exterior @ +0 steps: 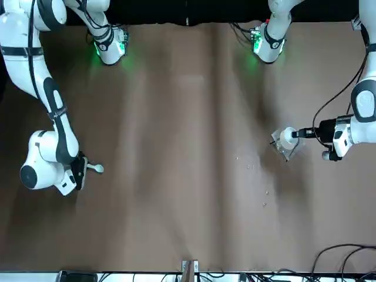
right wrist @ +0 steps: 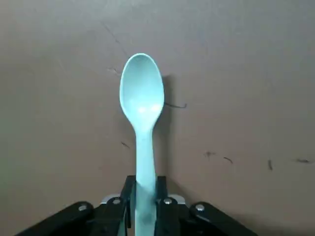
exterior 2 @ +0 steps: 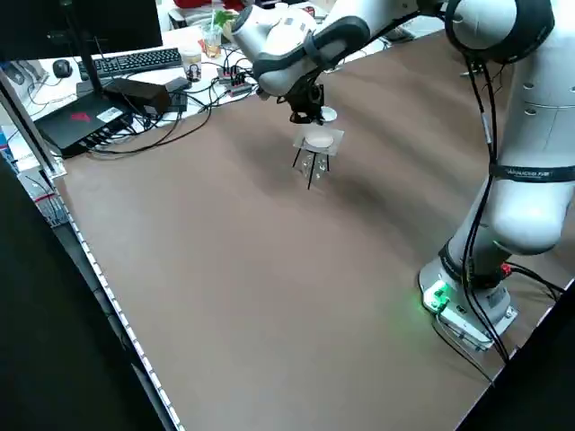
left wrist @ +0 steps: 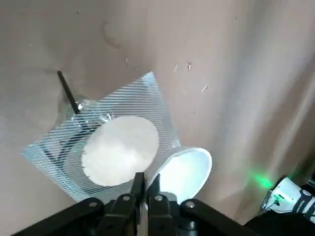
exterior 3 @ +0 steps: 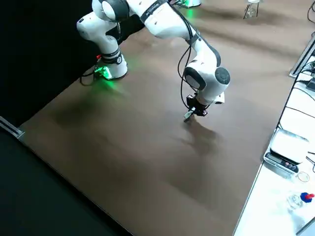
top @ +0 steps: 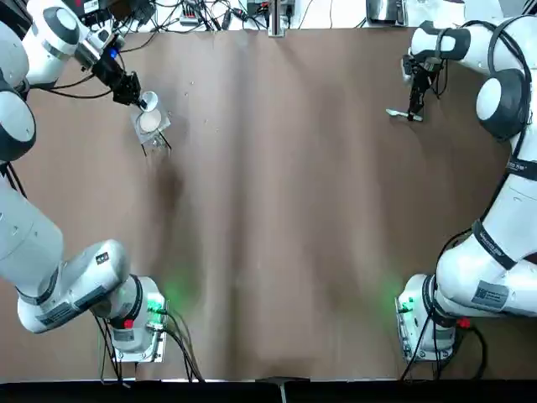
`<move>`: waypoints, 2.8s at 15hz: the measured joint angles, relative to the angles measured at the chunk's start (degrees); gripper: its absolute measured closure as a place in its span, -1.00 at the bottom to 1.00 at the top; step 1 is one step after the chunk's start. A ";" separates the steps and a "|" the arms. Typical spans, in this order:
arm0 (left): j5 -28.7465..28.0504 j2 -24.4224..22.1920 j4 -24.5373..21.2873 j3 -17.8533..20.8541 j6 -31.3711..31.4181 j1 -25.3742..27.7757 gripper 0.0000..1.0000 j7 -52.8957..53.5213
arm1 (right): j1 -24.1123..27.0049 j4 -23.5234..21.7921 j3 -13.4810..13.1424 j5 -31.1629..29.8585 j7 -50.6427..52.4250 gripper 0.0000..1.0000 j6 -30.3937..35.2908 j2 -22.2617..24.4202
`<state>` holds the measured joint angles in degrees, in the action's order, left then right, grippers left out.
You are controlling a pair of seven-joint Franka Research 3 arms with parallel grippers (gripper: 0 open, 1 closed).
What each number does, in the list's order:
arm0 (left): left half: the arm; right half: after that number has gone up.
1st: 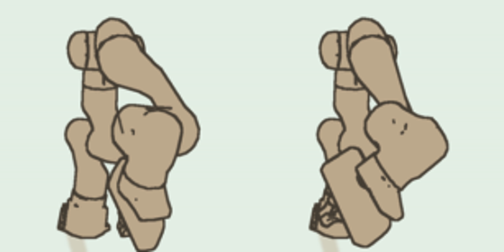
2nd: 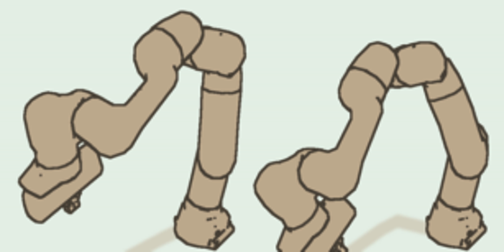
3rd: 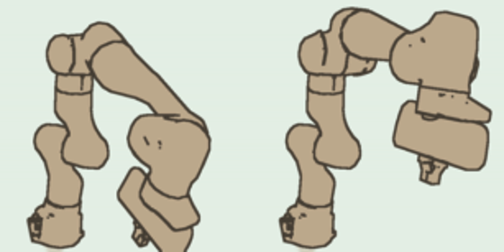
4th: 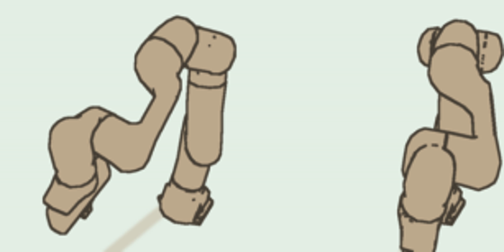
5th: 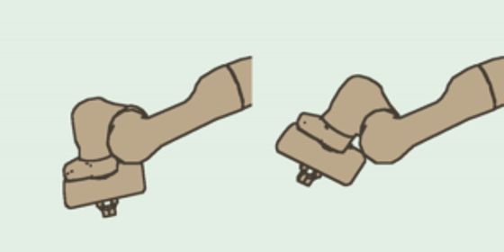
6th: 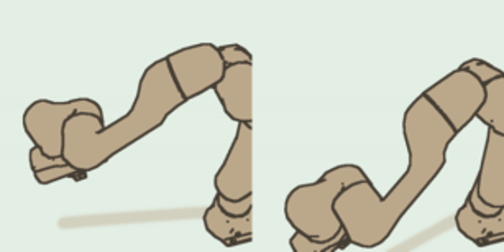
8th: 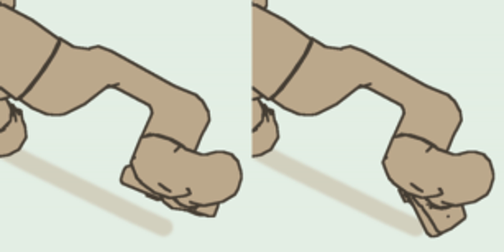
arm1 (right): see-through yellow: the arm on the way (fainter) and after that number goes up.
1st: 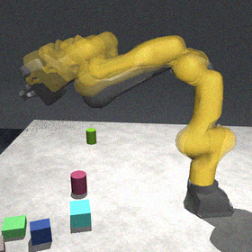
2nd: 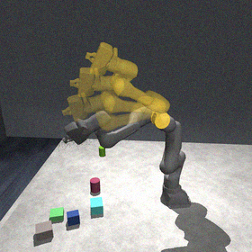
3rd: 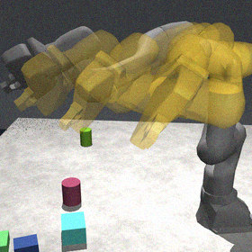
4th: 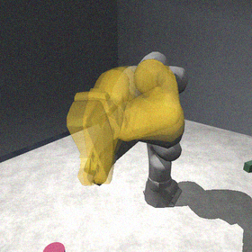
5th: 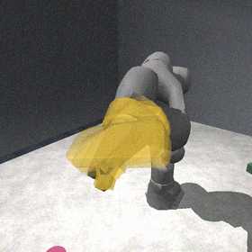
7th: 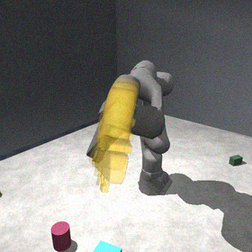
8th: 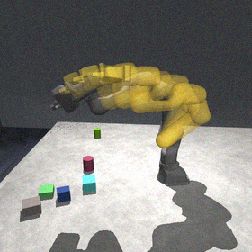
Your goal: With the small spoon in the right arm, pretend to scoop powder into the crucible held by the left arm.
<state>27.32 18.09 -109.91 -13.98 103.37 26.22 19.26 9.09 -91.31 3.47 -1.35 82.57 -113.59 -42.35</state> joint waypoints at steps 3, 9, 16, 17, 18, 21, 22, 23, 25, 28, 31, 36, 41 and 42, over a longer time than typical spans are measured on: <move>0.00 2.12 0.83 0.00 0.12 0.58 0.86 1.05 | 0.02 0.01 0.01 -0.03 0.28 0.24 -0.05 -0.35; -2.97 5.10 2.12 -0.11 0.17 0.56 0.86 1.73 | -0.09 0.78 0.24 -0.04 0.29 -0.68 0.22 -0.08; -4.04 5.26 2.30 -0.14 0.17 0.54 0.33 1.89 | -5.49 6.36 0.82 -1.43 -17.50 -0.82 20.07 5.48; -4.05 5.27 2.38 -0.15 0.17 0.54 0.31 1.91 | -6.56 7.80 0.85 -2.08 -21.05 -0.82 24.71 6.14; -4.05 5.27 2.66 -0.16 0.17 0.54 0.18 1.91 | -7.49 9.19 0.90 -2.33 -24.55 -0.83 28.46 6.69; -4.05 5.25 6.37 -0.24 0.11 0.21 -0.20 1.28 | -10.62 12.30 1.28 -2.36 -38.33 -0.86 34.17 9.59; -4.05 5.20 7.51 -0.29 0.09 0.15 -0.37 0.75 | -11.48 12.61 1.31 -2.30 -42.49 -0.86 34.38 10.80; -4.06 5.09 8.53 -0.38 0.08 0.11 -0.56 0.13 | -12.11 12.81 1.35 -2.17 -47.40 -0.91 34.55 12.31; -5.66 4.40 10.13 -0.59 0.05 0.05 -0.92 -2.02 | -12.57 12.95 1.46 -1.96 -56.17 -0.93 34.63 15.65; -12.24 2.32 13.18 -0.80 -0.24 -0.69 -1.00 -5.30 | -12.57 12.98 1.45 -1.93 -61.98 -0.99 35.10 20.75; -18.92 -0.49 16.18 -0.84 -0.62 -3.86 -1.00 -10.01 | -13.93 12.43 1.57 -1.67 -69.29 -0.99 35.84 24.78; -28.14 -6.17 17.75 -0.92 -2.09 -12.59 -1.00 -15.06 | -17.64 9.74 1.66 -1.68 -79.42 -1.00 35.28 30.09; -28.40 -9.64 18.89 -0.78 -6.94 -13.42 -1.00 -15.54 | -17.62 -1.12 1.57 -1.68 -81.93 -1.00 26.47 39.94; -28.40 -9.87 19.53 -0.88 -7.98 -13.56 -1.00 -15.97 | -17.62 -4.01 1.57 -1.68 -82.00 -1.00 25.11 42.01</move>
<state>-1.07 8.23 -90.38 -14.86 95.39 12.66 3.29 -8.53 -95.32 5.04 -3.02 0.57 -88.47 -0.34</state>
